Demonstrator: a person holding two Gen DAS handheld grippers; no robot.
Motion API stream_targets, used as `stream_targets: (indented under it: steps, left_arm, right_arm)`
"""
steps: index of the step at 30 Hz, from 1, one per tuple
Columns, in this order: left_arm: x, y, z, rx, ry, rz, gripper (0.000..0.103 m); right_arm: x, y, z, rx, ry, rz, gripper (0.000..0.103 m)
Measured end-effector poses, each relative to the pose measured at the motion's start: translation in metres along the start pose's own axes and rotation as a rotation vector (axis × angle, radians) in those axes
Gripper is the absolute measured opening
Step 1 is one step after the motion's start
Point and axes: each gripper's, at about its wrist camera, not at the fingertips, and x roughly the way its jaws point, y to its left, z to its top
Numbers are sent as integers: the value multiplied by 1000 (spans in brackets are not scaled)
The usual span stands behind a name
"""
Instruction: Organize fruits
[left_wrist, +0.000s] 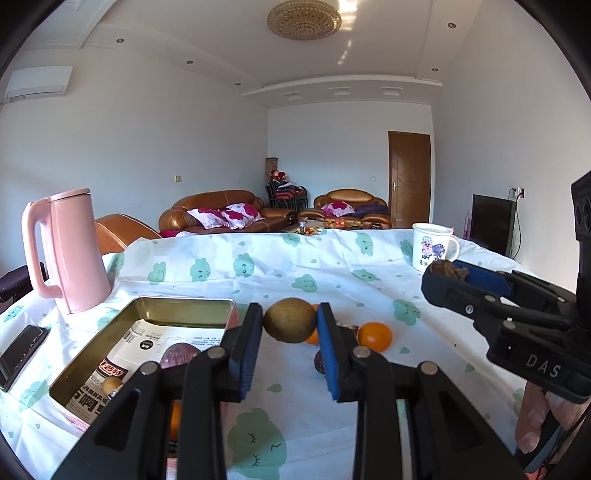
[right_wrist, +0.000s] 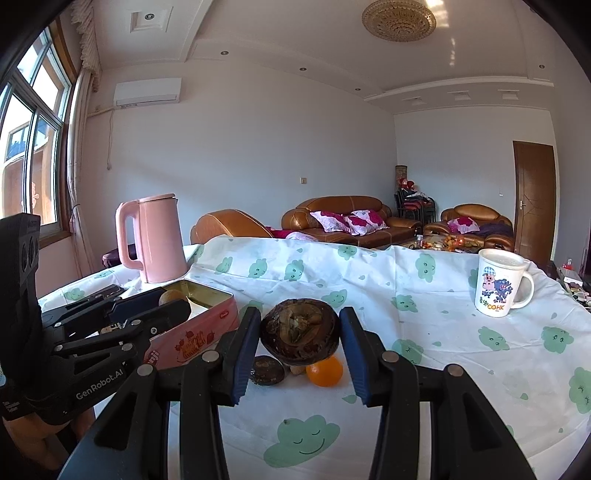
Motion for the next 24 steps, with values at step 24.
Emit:
stream_targets:
  steps: [24]
  left_arm:
    - [-9,53,11,-59,-12,105,32]
  right_arm:
    - [19,22,11,-19,42,87,46]
